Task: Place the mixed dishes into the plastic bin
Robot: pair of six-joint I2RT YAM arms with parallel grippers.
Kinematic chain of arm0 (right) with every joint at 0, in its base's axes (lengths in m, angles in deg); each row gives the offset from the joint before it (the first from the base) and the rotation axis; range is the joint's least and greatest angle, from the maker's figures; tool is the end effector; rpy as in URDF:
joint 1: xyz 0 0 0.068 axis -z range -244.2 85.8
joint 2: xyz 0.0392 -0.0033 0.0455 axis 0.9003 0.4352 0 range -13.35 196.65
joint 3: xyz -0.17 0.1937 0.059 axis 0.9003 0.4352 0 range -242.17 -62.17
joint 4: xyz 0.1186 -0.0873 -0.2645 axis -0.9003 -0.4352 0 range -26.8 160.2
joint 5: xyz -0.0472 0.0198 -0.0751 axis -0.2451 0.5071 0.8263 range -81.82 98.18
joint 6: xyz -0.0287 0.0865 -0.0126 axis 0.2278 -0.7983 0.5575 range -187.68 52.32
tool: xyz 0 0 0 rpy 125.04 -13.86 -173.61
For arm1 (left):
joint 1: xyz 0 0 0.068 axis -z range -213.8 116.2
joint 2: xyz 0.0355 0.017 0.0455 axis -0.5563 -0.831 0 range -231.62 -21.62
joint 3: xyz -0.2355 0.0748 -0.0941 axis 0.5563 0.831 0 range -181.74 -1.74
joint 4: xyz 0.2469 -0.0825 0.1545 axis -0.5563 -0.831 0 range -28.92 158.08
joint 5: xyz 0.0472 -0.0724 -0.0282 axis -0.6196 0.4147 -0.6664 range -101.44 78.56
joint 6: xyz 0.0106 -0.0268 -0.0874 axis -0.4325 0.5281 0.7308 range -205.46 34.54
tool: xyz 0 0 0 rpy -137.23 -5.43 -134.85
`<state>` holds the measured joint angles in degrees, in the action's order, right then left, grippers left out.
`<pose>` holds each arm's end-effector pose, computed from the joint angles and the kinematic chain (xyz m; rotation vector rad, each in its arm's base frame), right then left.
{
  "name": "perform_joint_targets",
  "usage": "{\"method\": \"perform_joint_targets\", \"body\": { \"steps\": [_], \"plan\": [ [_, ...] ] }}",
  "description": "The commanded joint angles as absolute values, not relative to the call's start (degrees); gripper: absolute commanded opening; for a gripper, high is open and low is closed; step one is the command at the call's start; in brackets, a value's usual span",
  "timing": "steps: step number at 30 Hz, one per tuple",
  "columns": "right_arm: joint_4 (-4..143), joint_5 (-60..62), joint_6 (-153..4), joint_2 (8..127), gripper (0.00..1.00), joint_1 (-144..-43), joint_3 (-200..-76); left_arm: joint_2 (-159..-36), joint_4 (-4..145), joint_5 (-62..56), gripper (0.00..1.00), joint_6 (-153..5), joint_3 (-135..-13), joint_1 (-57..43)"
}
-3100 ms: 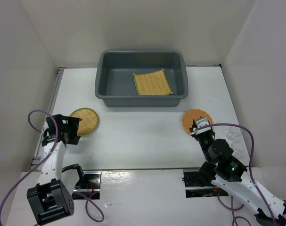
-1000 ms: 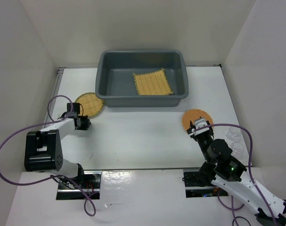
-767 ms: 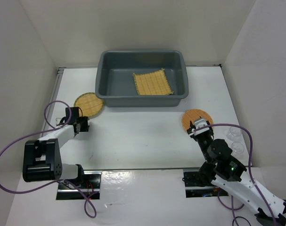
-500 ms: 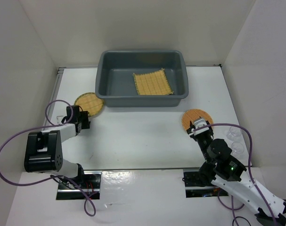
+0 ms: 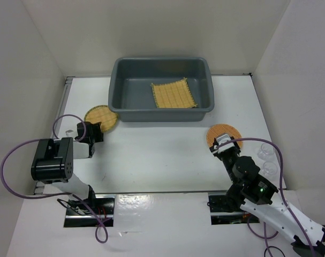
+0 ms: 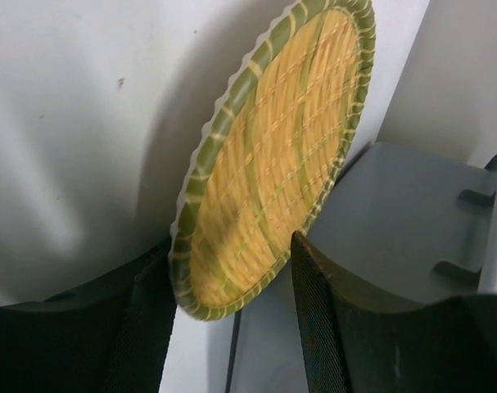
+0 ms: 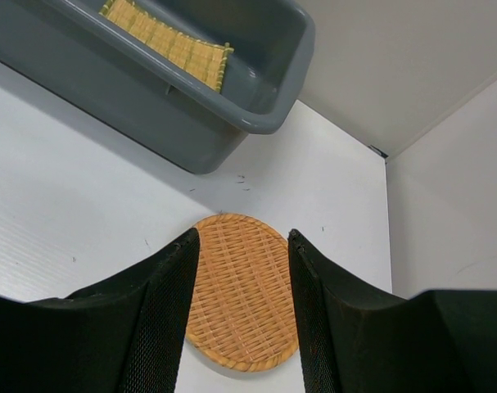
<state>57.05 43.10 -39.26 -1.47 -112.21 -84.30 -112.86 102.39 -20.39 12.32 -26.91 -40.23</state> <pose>0.1590 0.1060 0.2692 -0.5947 1.5039 -0.2297 0.3261 0.0496 0.0472 -1.8081 1.2850 -0.7617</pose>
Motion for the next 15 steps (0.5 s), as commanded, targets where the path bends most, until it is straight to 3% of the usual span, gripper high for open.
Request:
{"method": "perform_joint_targets", "body": {
  "steps": [1,4,9,15],
  "plan": [
    [58.2,43.2,-39.3,-0.6,0.53,-112.8,-84.1,-117.3,102.4,-22.5,0.62,11.8,-27.1,-40.6],
    [58.2,43.2,-39.3,-0.6,0.53,-112.8,-84.1,-120.3,105.3,-21.8,0.57,11.8,-28.4,-40.6],
    [58.2,43.2,-39.3,-0.6,0.53,-112.8,-84.1,-122.8,106.5,-21.2,0.23,13.1,-29.8,-40.6],
    [58.2,43.2,-39.3,-0.6,0.54,-112.8,-84.1,-115.8,104.1,-26.3,0.1,16.4,-26.2,-41.1]
  ]
}}
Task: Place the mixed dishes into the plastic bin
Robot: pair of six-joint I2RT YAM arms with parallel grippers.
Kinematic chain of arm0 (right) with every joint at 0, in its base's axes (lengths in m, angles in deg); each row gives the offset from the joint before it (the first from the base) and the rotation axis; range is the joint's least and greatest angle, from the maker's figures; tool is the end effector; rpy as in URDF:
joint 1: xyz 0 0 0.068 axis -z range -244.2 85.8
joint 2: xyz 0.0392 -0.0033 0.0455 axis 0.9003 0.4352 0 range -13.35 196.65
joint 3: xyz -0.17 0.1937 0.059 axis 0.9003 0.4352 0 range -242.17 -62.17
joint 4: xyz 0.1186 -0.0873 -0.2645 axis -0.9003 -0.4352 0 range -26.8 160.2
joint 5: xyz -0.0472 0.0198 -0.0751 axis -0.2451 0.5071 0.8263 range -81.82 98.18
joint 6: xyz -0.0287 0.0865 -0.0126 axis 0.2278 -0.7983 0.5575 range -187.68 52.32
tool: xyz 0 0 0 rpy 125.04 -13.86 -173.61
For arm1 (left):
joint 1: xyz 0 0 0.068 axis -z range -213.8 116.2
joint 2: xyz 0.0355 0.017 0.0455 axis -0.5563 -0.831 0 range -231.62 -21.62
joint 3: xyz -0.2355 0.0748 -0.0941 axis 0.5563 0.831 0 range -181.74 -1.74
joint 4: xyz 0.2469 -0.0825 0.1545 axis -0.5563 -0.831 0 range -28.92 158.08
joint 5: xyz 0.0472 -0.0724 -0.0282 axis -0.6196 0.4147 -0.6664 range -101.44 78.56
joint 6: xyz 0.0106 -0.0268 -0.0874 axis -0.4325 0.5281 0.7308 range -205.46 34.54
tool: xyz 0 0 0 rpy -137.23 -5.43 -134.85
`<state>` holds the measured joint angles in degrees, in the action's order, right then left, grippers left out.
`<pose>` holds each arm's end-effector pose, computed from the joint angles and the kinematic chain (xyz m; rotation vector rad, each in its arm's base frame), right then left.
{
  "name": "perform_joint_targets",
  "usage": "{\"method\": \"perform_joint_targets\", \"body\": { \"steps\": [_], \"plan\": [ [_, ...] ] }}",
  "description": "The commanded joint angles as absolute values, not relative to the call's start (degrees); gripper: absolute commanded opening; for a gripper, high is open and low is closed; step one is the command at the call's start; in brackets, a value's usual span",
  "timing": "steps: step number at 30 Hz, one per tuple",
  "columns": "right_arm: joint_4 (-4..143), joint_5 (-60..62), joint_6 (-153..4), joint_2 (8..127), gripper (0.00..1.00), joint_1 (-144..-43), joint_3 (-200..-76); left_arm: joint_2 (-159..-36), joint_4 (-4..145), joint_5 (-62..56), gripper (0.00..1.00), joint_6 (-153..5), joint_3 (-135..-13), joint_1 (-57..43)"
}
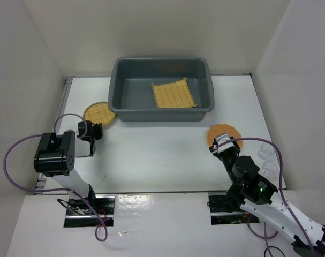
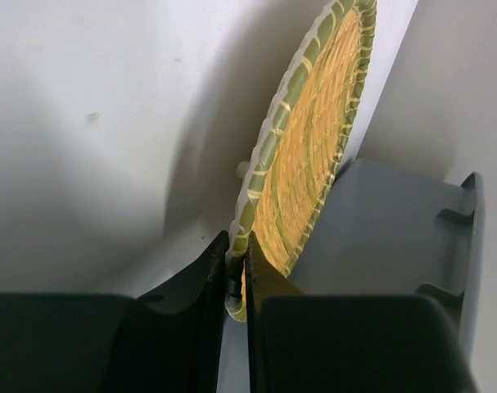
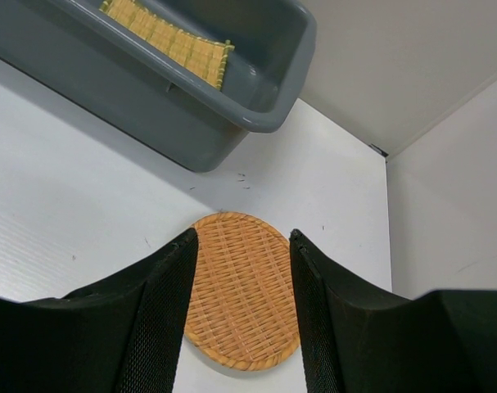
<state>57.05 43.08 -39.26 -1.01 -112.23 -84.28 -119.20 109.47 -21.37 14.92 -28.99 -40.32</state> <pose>0.1598 0.1071 0.2678 -0.6012 1.5088 -0.2324 0.3393 0.0530 0.0397 -1.8102 1.2036 -0.8063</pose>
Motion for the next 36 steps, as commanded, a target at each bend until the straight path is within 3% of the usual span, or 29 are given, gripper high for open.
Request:
{"method": "perform_joint_targets", "body": {
  "steps": [1,4,12,21,30,36],
  "plan": [
    [58.2,43.2,-39.3,-0.6,0.54,-112.8,-84.1,-114.3,102.5,-26.9,0.08,16.4,-26.2,-41.1],
    [58.2,43.2,-39.3,-0.6,0.54,-112.8,-84.1,-106.6,94.0,-29.5,0.05,15.6,-26.2,-41.7],
    [58.2,43.2,-39.3,-1.7,0.54,-112.8,-84.1,-87.8,66.6,-37.8,0.0,6.8,-41.2,-43.1],
    [58.2,42.7,-39.3,-3.3,0.54,-112.8,-84.1,-81.3,70.4,-27.1,0.0,-1.0,-49.8,-46.5],
    [58.2,42.7,-39.3,-3.9,0.54,-112.8,-84.1,-108.5,66.1,1.5,0.0,-19.3,-82.2,-38.6],
    [58.8,42.7,-38.8,-4.9,0.54,-112.8,-83.6,-120.5,65.4,11.2,0.0,-22.6,-95.6,-31.8]
  ]
}}
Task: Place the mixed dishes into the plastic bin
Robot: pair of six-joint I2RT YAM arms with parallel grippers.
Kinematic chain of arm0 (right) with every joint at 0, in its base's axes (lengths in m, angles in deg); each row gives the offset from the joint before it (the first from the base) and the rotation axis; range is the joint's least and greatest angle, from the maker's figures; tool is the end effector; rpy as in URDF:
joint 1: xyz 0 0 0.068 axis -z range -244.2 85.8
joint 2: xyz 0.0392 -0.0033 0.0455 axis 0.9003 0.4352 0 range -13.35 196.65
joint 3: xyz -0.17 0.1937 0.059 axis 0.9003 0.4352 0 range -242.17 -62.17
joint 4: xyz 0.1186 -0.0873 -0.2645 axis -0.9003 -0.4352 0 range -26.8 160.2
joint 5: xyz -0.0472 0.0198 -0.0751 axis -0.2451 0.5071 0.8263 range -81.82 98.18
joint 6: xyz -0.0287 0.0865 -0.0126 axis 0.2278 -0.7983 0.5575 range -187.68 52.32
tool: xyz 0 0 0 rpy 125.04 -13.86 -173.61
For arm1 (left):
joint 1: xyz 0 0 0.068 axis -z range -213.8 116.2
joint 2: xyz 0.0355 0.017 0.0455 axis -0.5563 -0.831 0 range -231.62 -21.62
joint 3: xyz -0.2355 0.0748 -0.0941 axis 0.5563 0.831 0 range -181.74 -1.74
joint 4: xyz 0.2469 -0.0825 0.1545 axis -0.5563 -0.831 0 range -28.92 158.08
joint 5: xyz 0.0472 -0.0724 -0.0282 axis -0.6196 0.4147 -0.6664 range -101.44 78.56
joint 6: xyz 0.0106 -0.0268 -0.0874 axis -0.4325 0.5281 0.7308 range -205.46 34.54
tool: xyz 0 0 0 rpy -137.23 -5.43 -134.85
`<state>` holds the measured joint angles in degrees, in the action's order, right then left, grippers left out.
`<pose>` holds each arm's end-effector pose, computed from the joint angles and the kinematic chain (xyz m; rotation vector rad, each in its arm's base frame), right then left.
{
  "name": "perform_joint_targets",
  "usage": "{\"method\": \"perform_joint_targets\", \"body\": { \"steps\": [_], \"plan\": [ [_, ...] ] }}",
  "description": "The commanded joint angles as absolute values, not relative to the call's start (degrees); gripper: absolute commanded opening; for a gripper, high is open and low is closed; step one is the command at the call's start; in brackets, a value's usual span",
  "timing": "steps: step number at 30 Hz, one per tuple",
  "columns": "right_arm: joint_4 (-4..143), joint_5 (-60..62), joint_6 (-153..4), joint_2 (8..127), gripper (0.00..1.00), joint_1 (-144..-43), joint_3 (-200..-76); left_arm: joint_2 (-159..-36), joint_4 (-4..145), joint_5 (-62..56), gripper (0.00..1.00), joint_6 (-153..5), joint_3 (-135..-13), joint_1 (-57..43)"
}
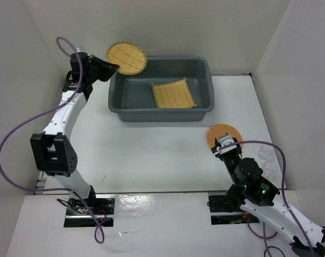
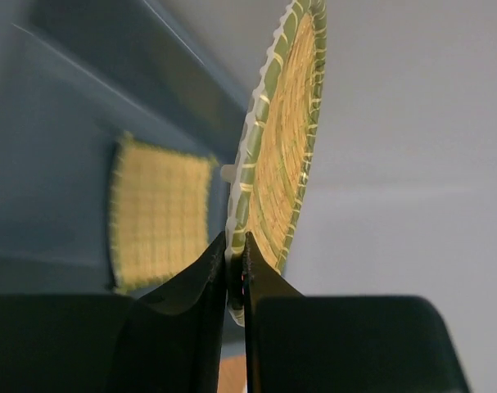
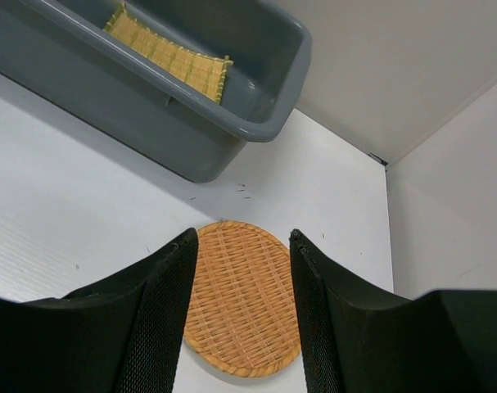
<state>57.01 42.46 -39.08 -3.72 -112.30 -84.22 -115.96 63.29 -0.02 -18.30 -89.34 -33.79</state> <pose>0.1546 0.1027 0.2749 -0.5795 1.4761 -0.2076 0.4848 -0.0165 0.3626 -0.9114 1.6505 -1.0051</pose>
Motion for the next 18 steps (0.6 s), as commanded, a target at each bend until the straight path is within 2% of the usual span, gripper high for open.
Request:
{"method": "perform_joint_targets", "body": {
  "steps": [1,3,9,14,16,18],
  "plan": [
    [58.8,42.7,-38.8,-4.9,0.54,-112.8,-83.6,-122.8,64.8,13.5,0.0,-22.6,-97.6,-31.1],
    [58.8,42.7,-38.8,-4.9,0.54,-112.8,-83.6,-129.6,63.3,19.2,0.0,-24.4,-101.8,-28.6],
    [58.8,42.7,-38.8,-4.9,0.54,-112.8,-83.6,-145.4,58.2,24.4,0.0,-24.6,-118.2,-24.6],
    [58.8,42.7,-38.8,-4.9,0.54,-112.8,-83.6,-163.3,42.7,26.1,0.0,-25.9,-141.1,-21.3],
    [58.8,42.7,-38.8,-4.9,0.54,-112.8,-83.6,-170.0,36.5,25.5,0.0,-26.9,-159.2,-20.5],
    [58.8,42.7,-38.8,-4.9,0.54,-112.8,-83.6,-184.6,26.8,25.5,0.0,-23.3,-178.0,-20.5]
  ]
}}
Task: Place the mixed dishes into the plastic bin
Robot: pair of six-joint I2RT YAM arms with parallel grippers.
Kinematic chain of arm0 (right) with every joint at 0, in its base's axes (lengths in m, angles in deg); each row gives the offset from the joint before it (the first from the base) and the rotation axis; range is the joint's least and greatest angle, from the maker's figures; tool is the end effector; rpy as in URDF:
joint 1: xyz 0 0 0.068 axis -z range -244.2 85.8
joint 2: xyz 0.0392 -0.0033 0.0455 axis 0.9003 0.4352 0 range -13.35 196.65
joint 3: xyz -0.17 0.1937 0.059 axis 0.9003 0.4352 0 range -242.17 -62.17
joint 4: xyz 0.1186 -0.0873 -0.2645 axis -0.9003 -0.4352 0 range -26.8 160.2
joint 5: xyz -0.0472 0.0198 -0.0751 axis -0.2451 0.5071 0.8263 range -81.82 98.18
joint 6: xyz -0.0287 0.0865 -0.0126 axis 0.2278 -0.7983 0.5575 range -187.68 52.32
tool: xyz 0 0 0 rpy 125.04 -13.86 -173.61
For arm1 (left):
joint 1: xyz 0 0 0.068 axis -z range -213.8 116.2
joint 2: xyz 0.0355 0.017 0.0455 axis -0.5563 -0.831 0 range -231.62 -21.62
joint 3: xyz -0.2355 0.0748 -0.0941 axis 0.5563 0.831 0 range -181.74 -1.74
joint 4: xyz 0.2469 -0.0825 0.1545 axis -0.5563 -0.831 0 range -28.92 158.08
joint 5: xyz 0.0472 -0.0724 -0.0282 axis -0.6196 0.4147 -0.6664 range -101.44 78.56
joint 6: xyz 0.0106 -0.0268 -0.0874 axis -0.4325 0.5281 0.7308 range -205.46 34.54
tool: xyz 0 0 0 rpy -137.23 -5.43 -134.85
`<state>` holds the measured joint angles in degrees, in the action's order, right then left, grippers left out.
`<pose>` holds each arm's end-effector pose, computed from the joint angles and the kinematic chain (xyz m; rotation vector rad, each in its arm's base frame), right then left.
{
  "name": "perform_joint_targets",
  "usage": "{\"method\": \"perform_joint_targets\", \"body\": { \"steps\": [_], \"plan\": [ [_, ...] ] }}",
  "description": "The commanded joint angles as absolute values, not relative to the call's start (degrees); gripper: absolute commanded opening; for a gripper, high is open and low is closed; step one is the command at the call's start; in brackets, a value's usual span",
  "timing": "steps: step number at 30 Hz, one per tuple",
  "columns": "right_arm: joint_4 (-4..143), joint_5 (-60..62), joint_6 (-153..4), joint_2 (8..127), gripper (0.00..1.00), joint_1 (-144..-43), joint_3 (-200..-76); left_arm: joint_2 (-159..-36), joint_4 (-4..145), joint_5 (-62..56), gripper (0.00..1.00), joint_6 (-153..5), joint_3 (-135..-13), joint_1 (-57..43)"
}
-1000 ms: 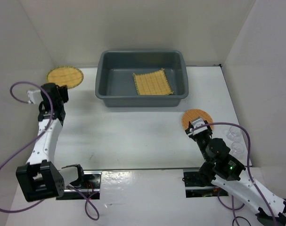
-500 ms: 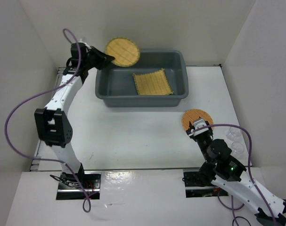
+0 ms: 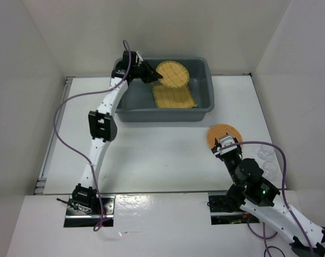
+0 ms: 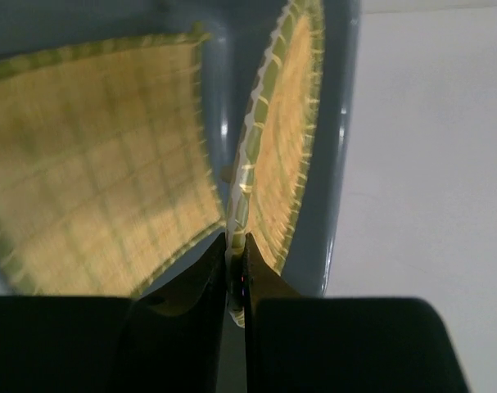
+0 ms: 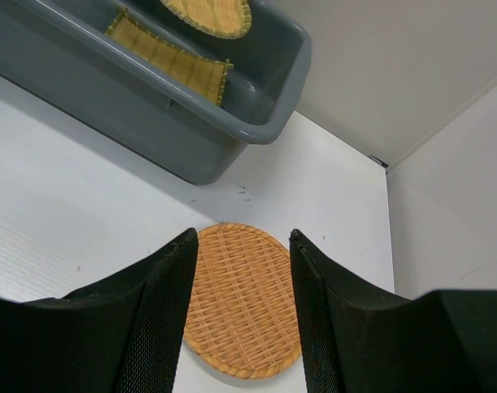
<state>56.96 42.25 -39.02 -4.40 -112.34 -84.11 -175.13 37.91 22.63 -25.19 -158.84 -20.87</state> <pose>0.1533 0.1018 0.2759 -0.5769 1.4688 -0.2016 0.6331 -0.1929 0.2415 -0.5039 2.1913 -1.3570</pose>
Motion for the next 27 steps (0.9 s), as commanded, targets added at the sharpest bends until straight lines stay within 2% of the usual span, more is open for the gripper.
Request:
{"method": "perform_joint_targets", "body": {
  "steps": [1,3,13,14,15,18,19,22,23,25,26,27],
  "plan": [
    [58.8,42.7,-38.8,-4.9,0.54,-112.8,-83.6,-184.5,33.6,31.0,0.0,-20.9,-174.4,-20.5],
    [58.8,42.7,-38.8,-4.9,0.54,-112.8,-83.6,-189.0,31.1,28.7,0.0,-19.7,-181.2,-20.5],
    [58.8,42.7,-38.8,-4.4,0.54,-112.8,-83.6,-194.2,29.1,29.0,0.0,-20.2,-181.7,-19.4],
    [58.8,42.7,-38.8,-4.4,0.54,-112.8,-83.6,-194.2,29.1,29.0,0.02,-20.2,-181.7,-19.4],
    [58.8,42.7,-38.8,-4.4,0.54,-112.8,-83.6,-194.8,30.4,29.6,0.09,-20.2,-181.7,-19.4],
    [58.8,42.7,-38.8,-3.9,0.54,-112.8,-83.6,-194.8,31.0,29.6,0.19,-20.2,-181.7,-20.0],
    [58.8,42.7,-38.8,-3.9,0.54,-112.8,-83.6,-194.2,31.0,29.6,0.3,-20.2,-181.7,-20.0],
    [58.8,42.7,-38.8,-3.3,0.53,-112.8,-83.6,-193.0,31.0,29.6,0.37,-20.2,-181.7,-20.5],
    [58.8,42.7,-38.8,-3.3,0.53,-112.8,-83.6,-192.3,31.0,28.8,0.49,-20.2,-181.7,-21.1],
    [58.2,42.7,-38.8,-2.7,0.53,-112.8,-83.6,-189.4,30.2,25.9,0.89,-21.8,-181.7,-21.1],
    [58.2,42.7,-38.8,-2.7,0.53,-112.8,-83.6,-188.4,29.1,24.8,0.97,-22.3,-181.7,-21.1],
    [58.2,42.2,-38.8,-2.2,0.53,-112.8,-83.6,-187.3,27.1,23.8,0.98,-23.6,-181.7,-21.8]
  ]
}}
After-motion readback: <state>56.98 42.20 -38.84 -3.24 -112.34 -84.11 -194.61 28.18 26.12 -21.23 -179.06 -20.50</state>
